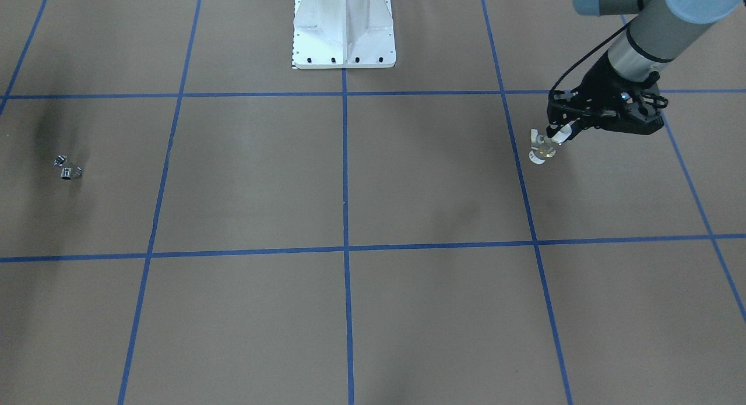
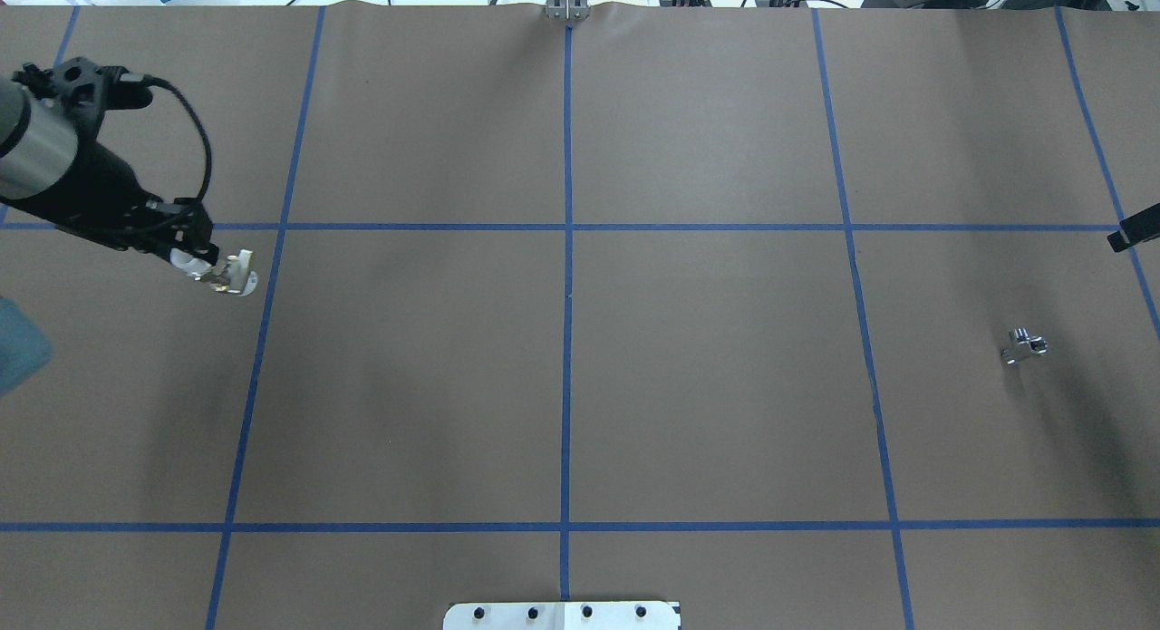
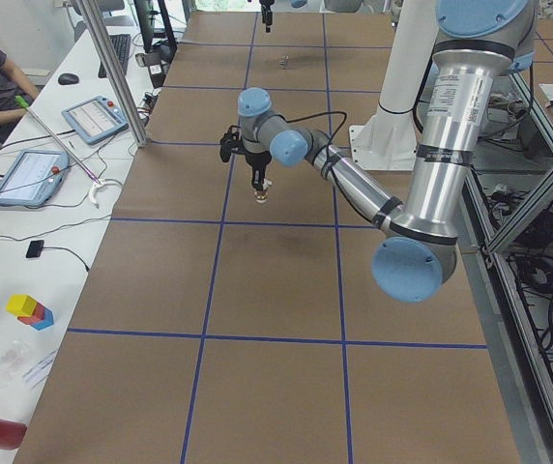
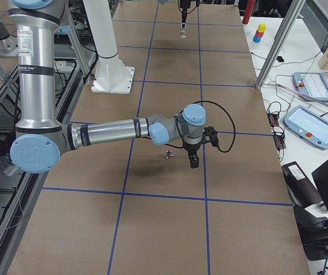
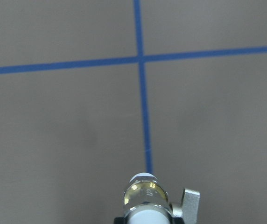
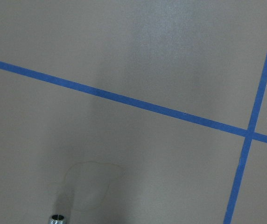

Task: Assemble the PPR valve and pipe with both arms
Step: 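Lift the valve with the left gripper and carry it to table center, then lower the valve upright onto the table center with the left gripper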

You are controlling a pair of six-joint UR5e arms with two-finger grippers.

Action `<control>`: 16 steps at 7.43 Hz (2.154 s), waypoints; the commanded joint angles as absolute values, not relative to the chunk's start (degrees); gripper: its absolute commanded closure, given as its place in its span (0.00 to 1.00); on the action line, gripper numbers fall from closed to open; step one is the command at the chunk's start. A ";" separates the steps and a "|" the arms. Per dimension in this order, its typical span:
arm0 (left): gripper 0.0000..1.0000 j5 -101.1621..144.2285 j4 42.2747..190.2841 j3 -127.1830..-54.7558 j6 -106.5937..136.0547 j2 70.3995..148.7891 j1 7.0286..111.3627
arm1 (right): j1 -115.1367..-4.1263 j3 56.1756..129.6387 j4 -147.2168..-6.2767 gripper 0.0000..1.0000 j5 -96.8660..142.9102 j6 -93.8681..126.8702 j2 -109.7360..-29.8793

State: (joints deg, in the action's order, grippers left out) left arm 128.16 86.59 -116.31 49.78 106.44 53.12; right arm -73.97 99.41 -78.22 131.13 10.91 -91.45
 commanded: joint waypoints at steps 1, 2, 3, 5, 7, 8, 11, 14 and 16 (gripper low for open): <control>1.00 117.06 77.64 -114.97 61.38 120.79 40.77 | -73.92 99.23 -78.22 0.00 131.13 10.99 -91.49; 1.00 114.98 77.35 -110.00 65.87 126.68 38.08 | -73.92 99.23 -78.22 0.00 131.05 10.99 -91.58; 1.00 114.96 77.43 -101.95 68.35 134.39 37.62 | -73.92 99.23 -78.22 0.00 131.04 10.99 -91.50; 1.00 112.35 79.17 -82.96 69.43 148.05 35.70 | -73.92 99.23 -78.22 0.00 131.13 10.99 -91.58; 1.00 112.06 88.46 -73.53 73.37 150.10 33.85 | -73.83 99.23 -78.22 0.00 131.13 10.99 -91.67; 1.00 112.06 88.94 -69.56 73.56 153.34 33.84 | -73.83 99.23 -78.22 0.00 131.13 10.99 -91.76; 1.00 111.89 87.29 -69.17 73.13 153.02 33.92 | -73.83 99.14 -78.22 0.00 131.05 10.99 -91.76; 1.00 111.01 86.22 -69.17 71.89 152.84 34.28 | -73.83 99.23 -78.22 0.00 131.04 10.99 -91.76; 1.00 111.18 86.74 -69.26 72.07 152.49 34.36 | -73.83 99.23 -78.22 0.00 131.13 10.99 -91.93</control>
